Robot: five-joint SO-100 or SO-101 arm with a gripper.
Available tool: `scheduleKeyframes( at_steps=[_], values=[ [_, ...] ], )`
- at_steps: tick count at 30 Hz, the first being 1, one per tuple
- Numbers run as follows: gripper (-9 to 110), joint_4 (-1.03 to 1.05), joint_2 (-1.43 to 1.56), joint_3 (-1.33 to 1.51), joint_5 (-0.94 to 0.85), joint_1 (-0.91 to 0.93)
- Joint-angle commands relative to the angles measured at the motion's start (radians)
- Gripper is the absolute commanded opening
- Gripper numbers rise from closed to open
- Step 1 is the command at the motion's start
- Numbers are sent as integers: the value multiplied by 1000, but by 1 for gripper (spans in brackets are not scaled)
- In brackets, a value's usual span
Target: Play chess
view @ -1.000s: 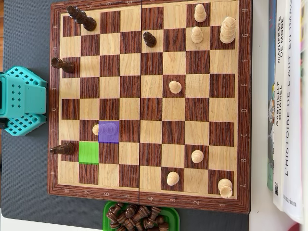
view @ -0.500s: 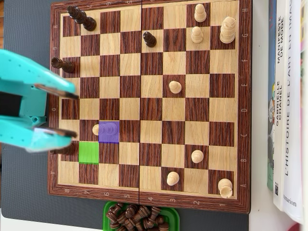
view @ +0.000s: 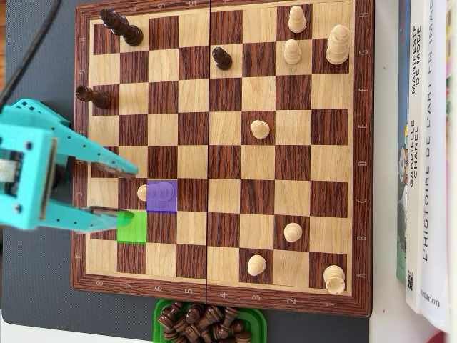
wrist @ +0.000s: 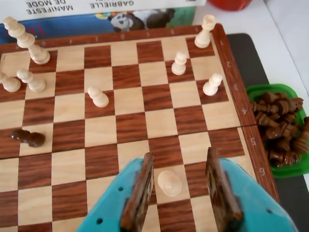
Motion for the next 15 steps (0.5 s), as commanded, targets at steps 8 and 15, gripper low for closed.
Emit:
scheduleKeyframes(
  at_steps=[8,15],
  values=[
    [16,155,-281,-235,6,48],
    [17,242,-466,-359,9,48]
  ],
)
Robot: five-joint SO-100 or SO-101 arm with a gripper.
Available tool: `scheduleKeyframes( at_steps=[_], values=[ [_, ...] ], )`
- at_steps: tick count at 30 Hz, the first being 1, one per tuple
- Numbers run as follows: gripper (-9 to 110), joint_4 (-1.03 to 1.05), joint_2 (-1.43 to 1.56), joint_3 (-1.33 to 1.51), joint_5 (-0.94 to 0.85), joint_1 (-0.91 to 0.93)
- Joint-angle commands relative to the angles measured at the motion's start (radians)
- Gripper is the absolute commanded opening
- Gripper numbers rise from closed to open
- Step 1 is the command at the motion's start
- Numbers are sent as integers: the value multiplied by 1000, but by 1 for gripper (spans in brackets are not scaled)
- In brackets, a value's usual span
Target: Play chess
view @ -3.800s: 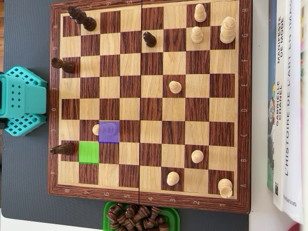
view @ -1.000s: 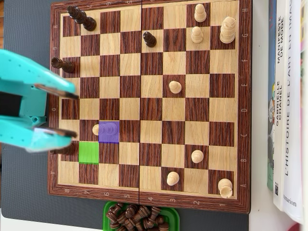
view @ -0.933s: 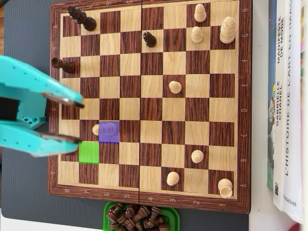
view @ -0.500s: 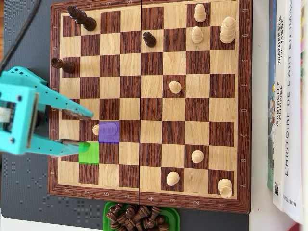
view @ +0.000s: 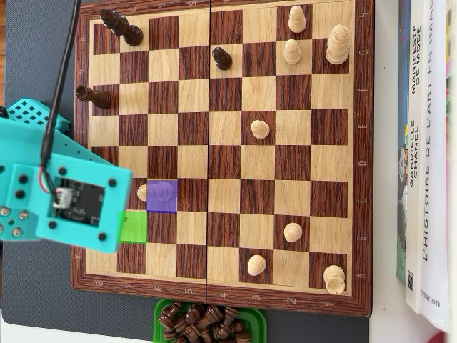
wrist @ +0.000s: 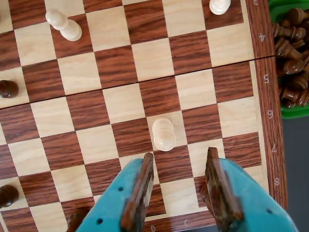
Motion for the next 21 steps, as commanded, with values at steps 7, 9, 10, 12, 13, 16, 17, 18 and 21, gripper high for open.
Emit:
scheduleKeyframes(
  at_steps=[7,9,10,12,13,16,17,18,21],
  values=[
    [17,2,-201,-112,5,-5],
    [17,0,-232,-112,5,-6],
    [17,-2,-245,-114,5,-6],
    [17,-2,-276,-114,5,-15],
    [17,-2,-287,-114,5,-20],
    [17,-2,-305,-112,5,-25],
    [17,-2,-308,-112,9,-29],
    [17,-3,-310,-112,11,-37],
    [17,-3,-311,-112,11,-43]
  ],
)
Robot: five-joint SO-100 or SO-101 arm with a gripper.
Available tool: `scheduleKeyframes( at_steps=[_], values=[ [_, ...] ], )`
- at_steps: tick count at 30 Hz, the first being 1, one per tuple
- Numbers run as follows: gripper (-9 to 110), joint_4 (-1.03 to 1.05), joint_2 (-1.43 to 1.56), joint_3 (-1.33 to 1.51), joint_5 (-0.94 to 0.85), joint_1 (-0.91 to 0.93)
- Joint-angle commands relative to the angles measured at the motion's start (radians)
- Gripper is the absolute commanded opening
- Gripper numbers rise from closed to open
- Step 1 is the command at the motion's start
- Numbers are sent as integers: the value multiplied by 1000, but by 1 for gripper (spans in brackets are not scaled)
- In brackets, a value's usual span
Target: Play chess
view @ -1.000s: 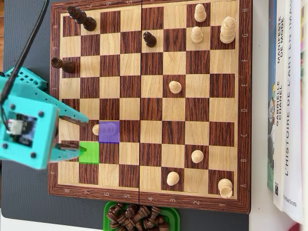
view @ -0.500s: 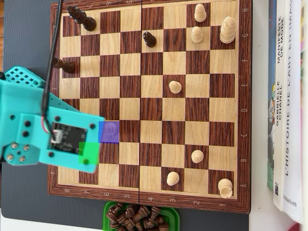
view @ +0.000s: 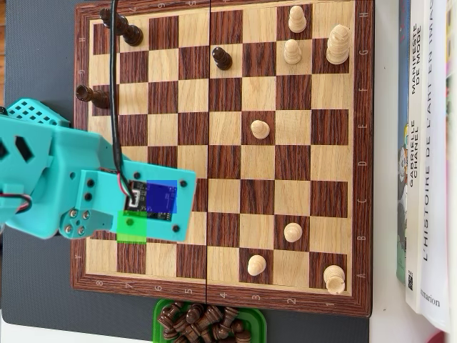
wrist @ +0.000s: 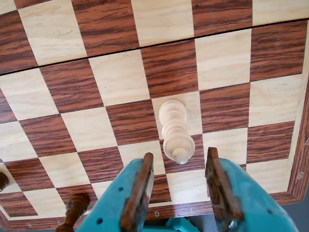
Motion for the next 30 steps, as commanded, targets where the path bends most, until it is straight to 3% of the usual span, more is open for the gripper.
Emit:
scheduleKeyframes(
  at_steps=[1,30],
  values=[
    [17,-8,2,-52,6,-2],
    [16,-8,-153,-109,-5,25]
  ],
)
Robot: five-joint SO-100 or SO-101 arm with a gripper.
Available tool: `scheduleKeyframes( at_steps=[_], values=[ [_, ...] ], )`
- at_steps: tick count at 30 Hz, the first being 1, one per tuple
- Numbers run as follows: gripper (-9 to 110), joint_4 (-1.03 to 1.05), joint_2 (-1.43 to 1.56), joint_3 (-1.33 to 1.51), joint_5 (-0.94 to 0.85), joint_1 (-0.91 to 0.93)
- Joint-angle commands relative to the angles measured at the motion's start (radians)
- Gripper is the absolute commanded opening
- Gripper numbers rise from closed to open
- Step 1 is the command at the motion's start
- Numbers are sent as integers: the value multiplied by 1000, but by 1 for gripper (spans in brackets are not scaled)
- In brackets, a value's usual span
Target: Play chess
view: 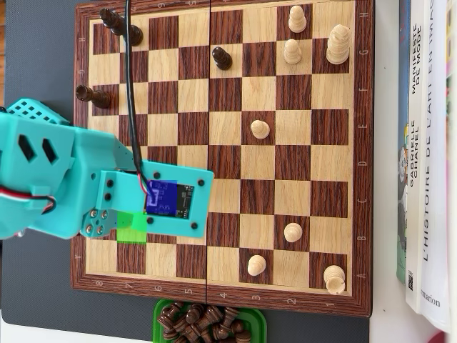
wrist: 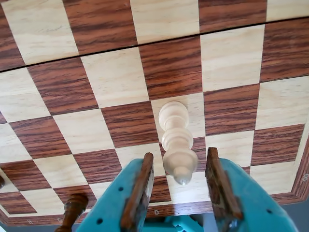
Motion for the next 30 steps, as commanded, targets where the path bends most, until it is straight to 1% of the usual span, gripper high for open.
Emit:
scheduleKeyframes(
  at_steps=[1,7,13,30],
  values=[
    [16,-8,-11,-54,-6,15],
    [16,-11,-31,-54,-6,25],
    [16,-63,-31,-52,-8,25],
    [16,-54,-31,-41,-8,25]
  ],
)
